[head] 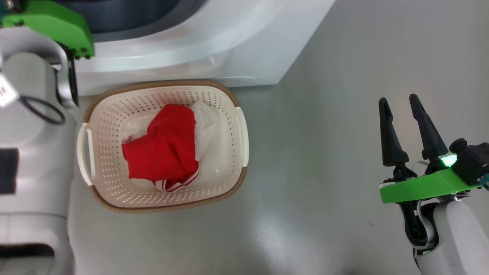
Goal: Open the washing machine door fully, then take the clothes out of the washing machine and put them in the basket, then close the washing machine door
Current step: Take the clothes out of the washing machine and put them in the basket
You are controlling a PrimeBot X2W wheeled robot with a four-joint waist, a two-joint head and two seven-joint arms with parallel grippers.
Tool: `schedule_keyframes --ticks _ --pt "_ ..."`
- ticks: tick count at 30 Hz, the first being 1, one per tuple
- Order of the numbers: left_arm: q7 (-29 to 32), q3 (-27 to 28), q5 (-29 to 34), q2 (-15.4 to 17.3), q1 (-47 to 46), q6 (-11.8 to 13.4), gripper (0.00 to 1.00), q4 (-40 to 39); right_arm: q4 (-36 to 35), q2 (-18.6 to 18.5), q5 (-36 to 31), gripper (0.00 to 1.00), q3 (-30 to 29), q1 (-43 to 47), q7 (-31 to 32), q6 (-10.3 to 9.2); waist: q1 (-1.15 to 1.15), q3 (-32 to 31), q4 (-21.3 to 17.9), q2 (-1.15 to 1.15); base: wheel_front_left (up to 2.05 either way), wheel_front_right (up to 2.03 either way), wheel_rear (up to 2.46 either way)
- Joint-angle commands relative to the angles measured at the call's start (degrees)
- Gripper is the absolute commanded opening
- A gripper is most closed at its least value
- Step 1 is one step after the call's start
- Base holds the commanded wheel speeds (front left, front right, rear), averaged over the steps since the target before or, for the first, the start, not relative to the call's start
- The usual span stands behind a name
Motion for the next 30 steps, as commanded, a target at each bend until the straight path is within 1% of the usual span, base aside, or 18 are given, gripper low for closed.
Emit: schedule_keyframes --ticks 1,6,13,17,23,30 --pt "-0.66 0.85 -0.32 2.11 1.5 0.01 0.0 -2.11 -1.24 -0.53 -0.18 1.0 0.98 1.48 -0.37 0.37 0.0 -1.28 1.27 0.0 0.0 0.0 0.0" --pt "-0.67 2.08 -1.63 0.4 10.42 -0.65 0.0 -15.46 -1.23 -1.11 -0.28 1.0 0.68 2.64 -0.37 0.37 0.0 -3.16 2.67 0.0 0.0 0.0 0.0" --pt "-0.68 3.57 -2.55 -1.96 21.04 -1.63 0.0 -31.15 -1.36 -1.71 -0.33 1.0 0.08 4.43 -0.37 0.37 0.0 -4.89 3.94 0.0 0.0 0.0 0.0" --pt "-0.68 3.72 -2.56 -2.88 25.86 -2.53 0.0 -38.13 -1.49 -1.93 -0.38 1.0 -0.24 5.26 -0.37 0.37 0.0 -5.59 4.37 0.0 0.0 0.0 0.0" --pt "-0.68 3.83 -2.65 -3.68 31.78 -3.2 0.0 -47.24 -1.6 -2.07 -0.43 1.0 -0.38 6.2 -0.37 0.37 0.0 -6.33 4.54 0.0 0.0 0.0 0.0" --pt "-0.68 3.24 -3.06 -4.09 36.86 -2.32 0.0 -58.34 -1.57 -2.14 -0.38 1.0 -0.24 6.65 -0.37 0.37 0.0 -6.63 4.61 0.0 0.0 0.0 0.0"
